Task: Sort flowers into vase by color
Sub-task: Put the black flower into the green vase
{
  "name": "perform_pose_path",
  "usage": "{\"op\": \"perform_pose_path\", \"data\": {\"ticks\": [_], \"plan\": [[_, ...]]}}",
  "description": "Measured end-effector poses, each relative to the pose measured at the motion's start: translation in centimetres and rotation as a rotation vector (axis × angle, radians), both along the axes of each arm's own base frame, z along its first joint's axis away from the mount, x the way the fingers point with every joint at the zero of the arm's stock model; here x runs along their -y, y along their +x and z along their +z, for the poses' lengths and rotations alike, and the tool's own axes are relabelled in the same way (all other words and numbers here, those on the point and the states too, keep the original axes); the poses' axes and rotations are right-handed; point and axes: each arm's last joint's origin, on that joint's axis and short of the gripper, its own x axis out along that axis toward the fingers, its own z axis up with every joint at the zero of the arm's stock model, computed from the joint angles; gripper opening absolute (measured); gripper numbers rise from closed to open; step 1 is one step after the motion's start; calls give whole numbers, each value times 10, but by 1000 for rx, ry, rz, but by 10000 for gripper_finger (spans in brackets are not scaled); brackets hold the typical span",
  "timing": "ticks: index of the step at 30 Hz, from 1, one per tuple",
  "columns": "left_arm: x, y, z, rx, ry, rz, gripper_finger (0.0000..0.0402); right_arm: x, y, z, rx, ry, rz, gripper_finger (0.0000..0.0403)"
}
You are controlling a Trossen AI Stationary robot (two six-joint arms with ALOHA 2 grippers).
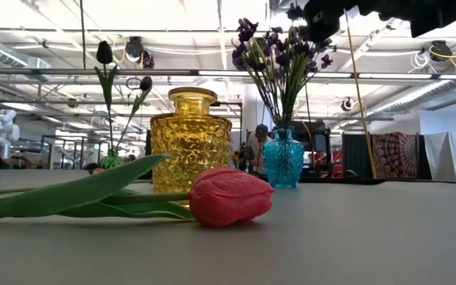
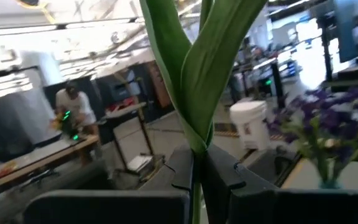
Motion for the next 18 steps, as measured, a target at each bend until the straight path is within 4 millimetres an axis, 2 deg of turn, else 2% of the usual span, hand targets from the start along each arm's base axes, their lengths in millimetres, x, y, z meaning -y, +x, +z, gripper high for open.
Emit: {"op": "perform_pose_path", "data": {"ticks": [4, 10, 18], "plan": [[-1, 10, -11, 11, -5, 115, 17, -4, -1, 0, -1, 0, 12, 196], [-5, 23, -23, 128, 4, 235, 17, -8, -2, 0, 0, 0, 29, 196], [-18, 46, -56, 67, 28, 298, 17, -8, -2, 0, -2, -1, 29, 196]]}}
